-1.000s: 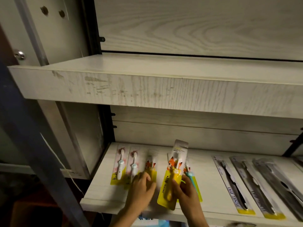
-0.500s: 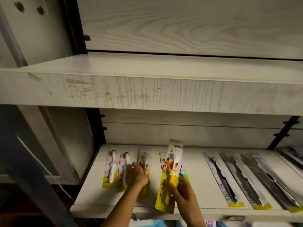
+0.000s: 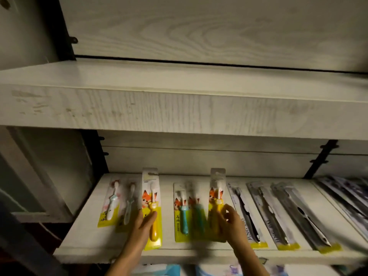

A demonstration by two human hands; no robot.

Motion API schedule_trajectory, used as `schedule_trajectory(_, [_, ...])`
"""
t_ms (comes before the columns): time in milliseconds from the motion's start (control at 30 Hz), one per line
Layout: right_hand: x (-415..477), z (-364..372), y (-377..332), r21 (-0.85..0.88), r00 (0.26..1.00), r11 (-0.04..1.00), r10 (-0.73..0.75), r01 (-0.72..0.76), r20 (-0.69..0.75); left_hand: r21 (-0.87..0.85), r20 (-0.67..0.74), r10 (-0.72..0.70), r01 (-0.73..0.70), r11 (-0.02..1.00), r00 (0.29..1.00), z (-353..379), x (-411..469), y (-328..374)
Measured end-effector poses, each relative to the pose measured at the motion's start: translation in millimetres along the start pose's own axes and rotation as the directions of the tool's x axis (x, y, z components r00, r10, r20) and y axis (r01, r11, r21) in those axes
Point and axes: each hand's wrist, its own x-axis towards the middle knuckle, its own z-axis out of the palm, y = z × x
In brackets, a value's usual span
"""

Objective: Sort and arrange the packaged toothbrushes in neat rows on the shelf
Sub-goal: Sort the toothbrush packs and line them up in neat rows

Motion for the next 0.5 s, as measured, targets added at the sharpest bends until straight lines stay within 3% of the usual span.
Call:
schedule_trajectory(100, [24.5, -16.5, 2.0, -0.184, 0.997, 0.983, 0.035, -0.021, 0.072, -0.133, 0.024, -0.016, 0.019, 0.991, 1.000, 10.1, -9.8, -1.2])
schedule_trajectory(200, [30.5, -16.8, -3.0, -0.393, 0.979, 0.918, 0.030, 0.053, 0.202, -0.263, 0.056, -0.038, 0.052, 0.963, 0.998, 19.3, -22.5, -1.9])
schedule_trajectory(500, [26.1, 19.3, 1.6, -0.477, 0.962, 0.866, -0.021, 0.154, 0.271, -0.194, 0.094, 0.011, 0.007, 0.981, 0.996, 23.9, -45.3, -1.8])
